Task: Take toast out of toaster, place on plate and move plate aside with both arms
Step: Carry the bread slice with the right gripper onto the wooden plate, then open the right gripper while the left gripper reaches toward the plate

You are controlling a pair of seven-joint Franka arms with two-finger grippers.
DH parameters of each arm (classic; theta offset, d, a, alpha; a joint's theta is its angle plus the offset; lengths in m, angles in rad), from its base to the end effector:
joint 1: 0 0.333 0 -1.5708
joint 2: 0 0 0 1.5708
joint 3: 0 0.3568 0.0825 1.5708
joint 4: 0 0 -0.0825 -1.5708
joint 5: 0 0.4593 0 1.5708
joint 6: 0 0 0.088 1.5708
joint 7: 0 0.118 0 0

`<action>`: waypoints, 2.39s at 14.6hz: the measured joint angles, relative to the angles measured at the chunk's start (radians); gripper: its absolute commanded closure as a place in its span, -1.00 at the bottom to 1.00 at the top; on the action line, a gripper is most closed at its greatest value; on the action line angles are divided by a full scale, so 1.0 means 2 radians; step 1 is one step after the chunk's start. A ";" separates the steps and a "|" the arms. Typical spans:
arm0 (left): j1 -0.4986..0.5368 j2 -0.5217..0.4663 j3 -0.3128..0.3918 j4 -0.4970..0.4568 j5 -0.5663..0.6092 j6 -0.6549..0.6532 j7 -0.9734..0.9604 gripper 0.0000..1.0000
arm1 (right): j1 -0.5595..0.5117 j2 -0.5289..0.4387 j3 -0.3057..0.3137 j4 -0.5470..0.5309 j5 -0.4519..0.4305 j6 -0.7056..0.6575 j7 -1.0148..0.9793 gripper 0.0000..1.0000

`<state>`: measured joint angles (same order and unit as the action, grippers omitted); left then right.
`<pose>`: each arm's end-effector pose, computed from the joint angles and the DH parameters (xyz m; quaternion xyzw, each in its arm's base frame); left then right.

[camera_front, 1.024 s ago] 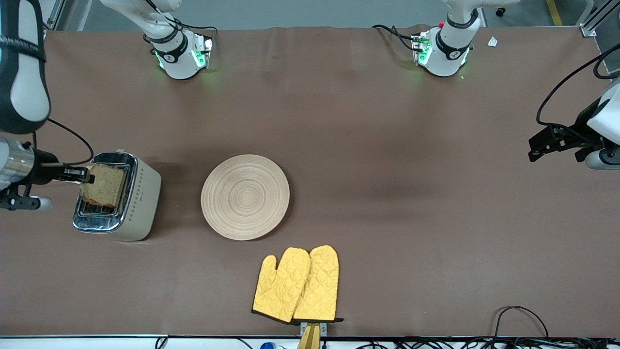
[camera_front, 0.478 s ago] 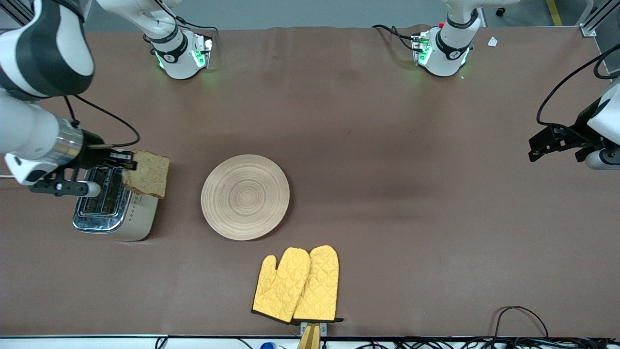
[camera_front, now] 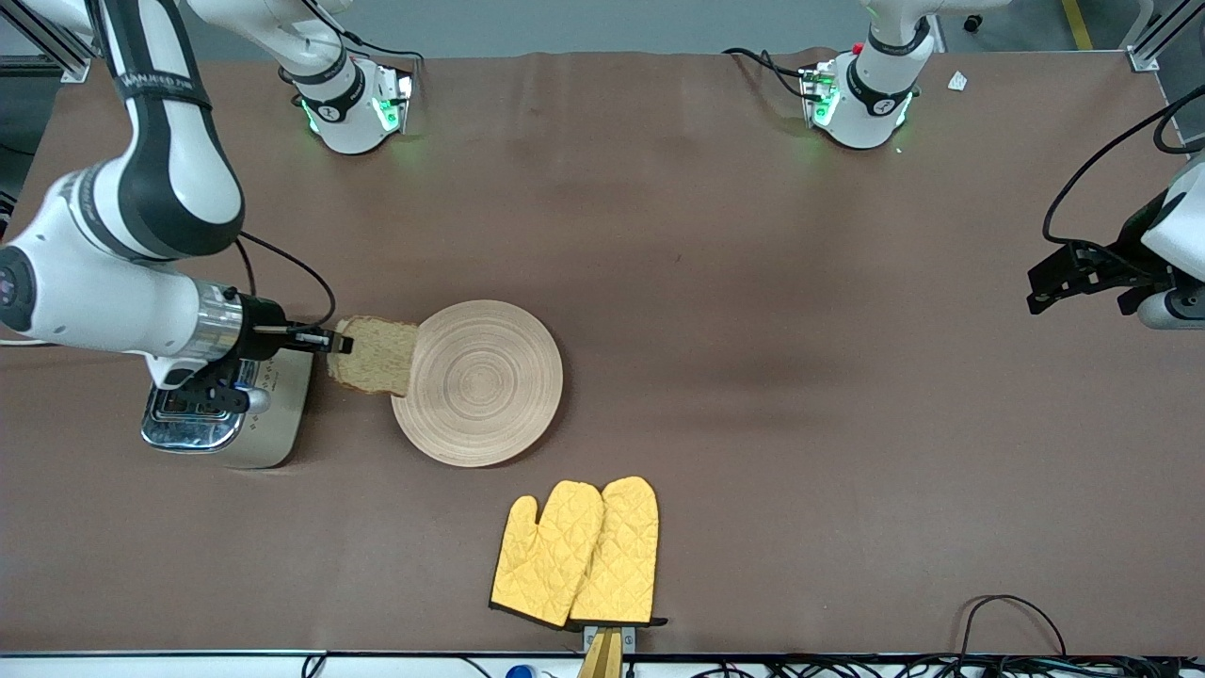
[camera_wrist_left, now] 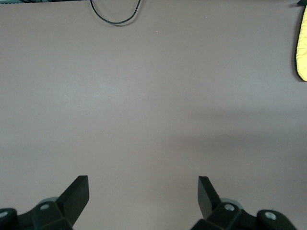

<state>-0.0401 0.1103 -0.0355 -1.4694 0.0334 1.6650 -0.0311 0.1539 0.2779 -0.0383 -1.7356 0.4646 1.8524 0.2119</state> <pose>0.6774 -0.0463 0.6470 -0.9987 0.0229 -0.0434 0.0124 0.6900 0.1221 0.4089 -0.9661 0.1279 0.1111 0.1946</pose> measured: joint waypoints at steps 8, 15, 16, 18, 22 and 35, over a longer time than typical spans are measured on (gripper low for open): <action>0.000 0.000 0.000 0.000 0.000 0.000 0.000 -1.00 | 0.076 0.020 0.004 -0.077 0.079 0.148 0.000 1.00; 0.000 0.000 0.000 0.000 0.000 0.000 0.000 -1.00 | 0.083 0.064 -0.004 -0.101 0.113 0.210 -0.088 0.99; 0.001 0.000 0.000 0.000 0.000 0.000 0.000 -1.00 | 0.069 0.064 -0.005 -0.108 0.113 0.209 -0.114 0.99; 0.001 0.000 0.000 0.000 0.000 0.000 0.000 -1.00 | 0.043 0.064 -0.007 -0.122 0.114 0.208 -0.158 0.99; 0.002 0.000 0.000 -0.001 0.000 0.000 0.000 -1.00 | 0.026 0.064 -0.007 -0.137 0.115 0.208 -0.188 0.85; -0.009 0.082 -0.005 -0.019 -0.182 -0.036 0.003 -1.00 | -0.009 0.069 -0.012 -0.137 0.060 0.208 -0.204 -1.00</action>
<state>-0.0584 0.2737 -0.0464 -1.5072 -0.3304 1.5923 -0.0242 0.1355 0.4153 -0.0620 -2.0100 0.5852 2.2679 -0.1955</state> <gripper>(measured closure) 0.000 0.000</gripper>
